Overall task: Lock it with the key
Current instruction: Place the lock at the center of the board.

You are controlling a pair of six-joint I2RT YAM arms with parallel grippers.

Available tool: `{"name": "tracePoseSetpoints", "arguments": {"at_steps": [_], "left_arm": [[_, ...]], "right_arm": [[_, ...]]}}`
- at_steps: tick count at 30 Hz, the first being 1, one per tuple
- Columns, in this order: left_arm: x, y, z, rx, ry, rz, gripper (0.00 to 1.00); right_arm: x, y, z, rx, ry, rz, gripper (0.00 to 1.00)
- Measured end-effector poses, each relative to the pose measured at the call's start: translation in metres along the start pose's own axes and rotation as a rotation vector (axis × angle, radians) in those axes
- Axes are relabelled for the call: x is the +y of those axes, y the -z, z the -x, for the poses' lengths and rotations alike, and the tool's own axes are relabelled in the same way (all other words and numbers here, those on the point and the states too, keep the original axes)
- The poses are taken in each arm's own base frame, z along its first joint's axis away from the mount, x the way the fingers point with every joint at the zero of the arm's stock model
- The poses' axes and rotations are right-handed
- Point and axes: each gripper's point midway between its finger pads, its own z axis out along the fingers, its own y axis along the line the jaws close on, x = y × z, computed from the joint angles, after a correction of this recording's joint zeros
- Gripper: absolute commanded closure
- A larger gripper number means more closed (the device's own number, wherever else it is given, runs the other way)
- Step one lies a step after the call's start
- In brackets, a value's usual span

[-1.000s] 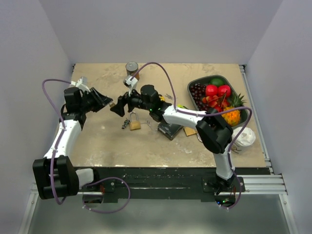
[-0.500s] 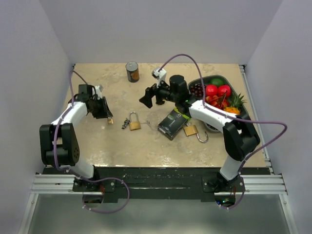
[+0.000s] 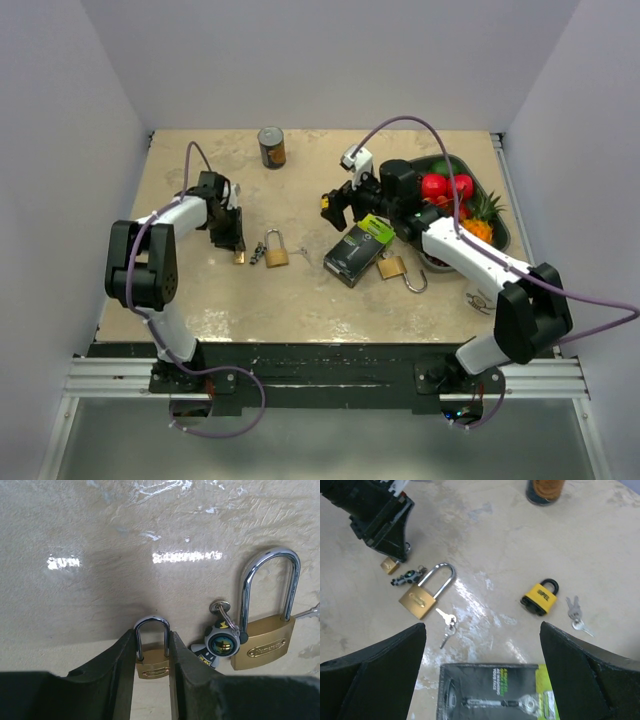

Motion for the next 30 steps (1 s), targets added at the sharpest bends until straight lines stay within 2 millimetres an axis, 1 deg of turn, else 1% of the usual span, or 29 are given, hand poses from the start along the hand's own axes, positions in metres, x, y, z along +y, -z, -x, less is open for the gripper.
{"name": "tracePoseSetpoints", "arguments": {"at_steps": [2,5,6,7,8,9,11,12,13,19,20,22,23,24,25,26,28,30], "left_arm": [[-0.001,-0.002,-0.001,0.009,-0.002,0.009,0.96],[-0.002,-0.003,0.000,0.009,-0.010,0.025,0.86],[-0.002,-0.003,-0.001,0.009,-0.013,0.028,0.77],[-0.002,-0.003,-0.001,0.009,-0.015,0.032,0.72],[-0.002,-0.004,-0.001,0.008,-0.018,0.036,0.65],[-0.002,-0.004,-0.001,0.008,-0.019,0.040,0.54],[-0.001,-0.004,-0.001,0.006,-0.019,0.045,0.50],[-0.002,-0.004,0.000,0.005,-0.017,0.045,0.40],[-0.002,-0.004,0.000,0.004,-0.014,0.044,0.38],[-0.004,-0.002,0.001,-0.005,-0.010,0.044,0.30],[-0.005,-0.002,0.001,-0.006,-0.010,0.044,0.26],[-0.005,-0.001,0.002,-0.007,-0.010,0.045,0.23],[-0.005,-0.001,0.002,-0.008,-0.010,0.045,0.23],[-0.004,0.000,0.002,-0.009,-0.008,0.047,0.17],[-0.004,0.001,0.002,-0.009,-0.006,0.048,0.15],[-0.004,0.002,0.002,-0.011,-0.004,0.048,0.08],[-0.005,0.007,0.005,-0.030,0.003,0.043,0.06],[-0.006,0.018,0.013,-0.072,0.021,0.032,0.02]], "right_arm": [[-0.011,0.011,-0.006,0.016,-0.003,-0.041,0.01],[-0.031,0.024,-0.017,0.044,-0.019,-0.109,0.01],[-0.037,0.028,-0.019,0.050,-0.023,-0.127,0.01],[-0.043,0.032,-0.023,0.061,-0.031,-0.147,0.01],[-0.049,0.035,-0.027,0.072,-0.037,-0.169,0.01],[-0.053,0.038,-0.029,0.079,-0.042,-0.183,0.01],[-0.059,0.045,-0.037,0.106,-0.049,-0.206,0.01],[-0.062,0.050,-0.040,0.120,-0.048,-0.218,0.01],[-0.064,0.054,-0.042,0.131,-0.045,-0.228,0.01],[-0.059,0.091,-0.052,0.189,0.004,-0.253,0.01],[-0.058,0.097,-0.054,0.200,0.013,-0.257,0.01],[-0.055,0.108,-0.060,0.223,0.021,-0.261,0.01],[-0.054,0.113,-0.064,0.239,0.019,-0.265,0.01],[-0.054,0.117,-0.070,0.260,0.015,-0.276,0.01],[-0.053,0.120,-0.076,0.282,0.007,-0.281,0.01],[-0.053,0.123,-0.084,0.308,-0.003,-0.286,0.01],[-0.051,0.128,-0.097,0.352,-0.026,-0.294,0.01],[-0.049,0.132,-0.108,0.390,-0.051,-0.297,0.01]]}}
